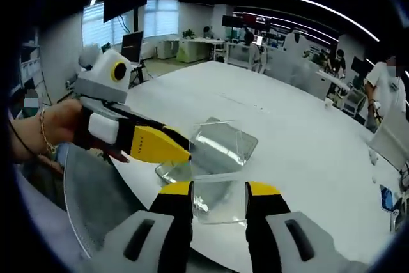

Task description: Insert the divider into the dual guide fixture by aligning both edges with the guide slots and pushing it downward to the bottom, including one-sided entry, uneven engagement, binding, and posture correction.

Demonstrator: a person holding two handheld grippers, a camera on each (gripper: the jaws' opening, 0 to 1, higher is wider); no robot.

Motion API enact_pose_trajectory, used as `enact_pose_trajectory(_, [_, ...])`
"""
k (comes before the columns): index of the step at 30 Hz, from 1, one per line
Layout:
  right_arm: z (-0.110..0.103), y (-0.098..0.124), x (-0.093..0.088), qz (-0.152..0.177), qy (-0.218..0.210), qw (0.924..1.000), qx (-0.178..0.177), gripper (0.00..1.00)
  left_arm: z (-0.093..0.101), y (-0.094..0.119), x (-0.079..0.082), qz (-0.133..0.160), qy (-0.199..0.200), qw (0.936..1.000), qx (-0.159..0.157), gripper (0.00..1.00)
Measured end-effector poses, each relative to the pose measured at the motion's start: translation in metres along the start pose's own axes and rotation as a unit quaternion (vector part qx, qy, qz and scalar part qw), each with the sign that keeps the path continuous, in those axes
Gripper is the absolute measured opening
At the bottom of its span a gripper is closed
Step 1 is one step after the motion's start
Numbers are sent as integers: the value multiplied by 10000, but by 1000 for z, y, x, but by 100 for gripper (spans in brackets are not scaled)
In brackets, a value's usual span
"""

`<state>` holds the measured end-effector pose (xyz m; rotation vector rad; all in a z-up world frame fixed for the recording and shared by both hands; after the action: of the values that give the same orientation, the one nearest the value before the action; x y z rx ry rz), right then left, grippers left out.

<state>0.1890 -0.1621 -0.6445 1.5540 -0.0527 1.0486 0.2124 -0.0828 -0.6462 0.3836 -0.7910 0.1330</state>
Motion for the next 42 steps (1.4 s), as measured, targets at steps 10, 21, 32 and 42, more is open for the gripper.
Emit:
enact_pose_trajectory(10, [-11, -4, 6, 11, 247, 9997, 73, 27, -5, -3, 2, -122, 89, 9998, 86, 5])
enact_pose_trajectory(21, [-16, -8, 6, -23, 447, 9990, 24, 27, -7, -1, -1, -137, 572, 9983, -28, 0])
enact_pose_trajectory(32, [-15, -9, 11, 205, 504, 9984, 150, 29, -7, 6, 2, 4, 505, 9987, -58, 0])
enact_pose_trajectory(42, [-15, -4, 11, 363, 174, 9950, 918, 29, -6, 15, 0, -136, -57, 9995, -285, 0])
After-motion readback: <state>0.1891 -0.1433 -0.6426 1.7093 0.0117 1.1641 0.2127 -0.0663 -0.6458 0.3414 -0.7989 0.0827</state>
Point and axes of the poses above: the point that each gripper's makers call its tool centre point, and the gripper's own axes: y roughly backward along the fingers, z roughly to its right, x roughly out of its top, the point moved 4 cm from there along y, roughly backward along the fingers, and after that the axes turned 12 degrees about -z, right-handed, at the moved point
